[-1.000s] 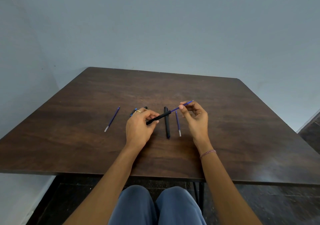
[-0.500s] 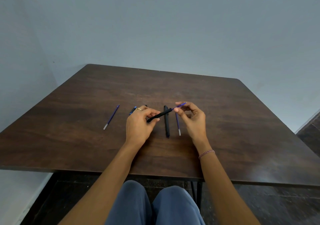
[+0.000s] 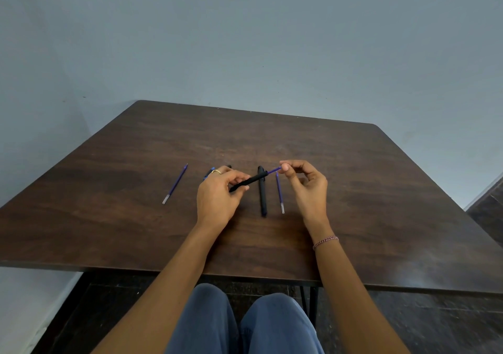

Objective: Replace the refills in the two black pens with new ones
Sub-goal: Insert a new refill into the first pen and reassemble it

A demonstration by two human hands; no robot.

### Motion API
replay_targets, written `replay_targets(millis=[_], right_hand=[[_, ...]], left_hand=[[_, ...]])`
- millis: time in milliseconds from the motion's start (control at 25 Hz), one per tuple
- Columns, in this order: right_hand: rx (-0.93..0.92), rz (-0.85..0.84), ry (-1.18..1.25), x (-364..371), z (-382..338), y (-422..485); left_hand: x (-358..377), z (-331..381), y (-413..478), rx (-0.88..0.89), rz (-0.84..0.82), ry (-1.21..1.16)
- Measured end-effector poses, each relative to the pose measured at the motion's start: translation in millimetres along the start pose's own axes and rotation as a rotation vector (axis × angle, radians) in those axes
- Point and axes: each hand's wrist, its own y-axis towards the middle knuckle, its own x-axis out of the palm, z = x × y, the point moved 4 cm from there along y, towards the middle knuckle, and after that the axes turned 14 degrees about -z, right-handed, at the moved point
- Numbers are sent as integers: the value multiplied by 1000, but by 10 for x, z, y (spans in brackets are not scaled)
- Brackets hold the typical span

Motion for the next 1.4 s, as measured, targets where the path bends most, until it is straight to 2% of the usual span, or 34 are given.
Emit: replay_targets(millis=[120, 240, 520, 640, 760, 840, 1160, 1400], right_hand=[[-60, -5, -88, 16, -51, -20], [-57, 76, -161, -46, -72, -8], [-85, 142, -277, 42, -130, -11], [-125, 51, -522, 305, -232, 106], [-62, -119, -827, 742, -284, 344], [-30, -192, -946, 1003, -278, 472], [197, -411, -961, 1447, -52, 756], [258, -514, -1006, 1531, -39, 780]], left_hand=[[-11, -27, 5, -19, 23, -38], [-37, -48, 1, -22, 72, -69], [-210, -215, -33, -170, 366, -317], [-269, -255, -61, -192, 444, -328], [-330, -299, -86, -216, 521, -343], [-344, -308, -103, -222, 565, -352], [-347, -351, -108, -264, 580, -359], [-344, -333, -113, -274, 592, -367]])
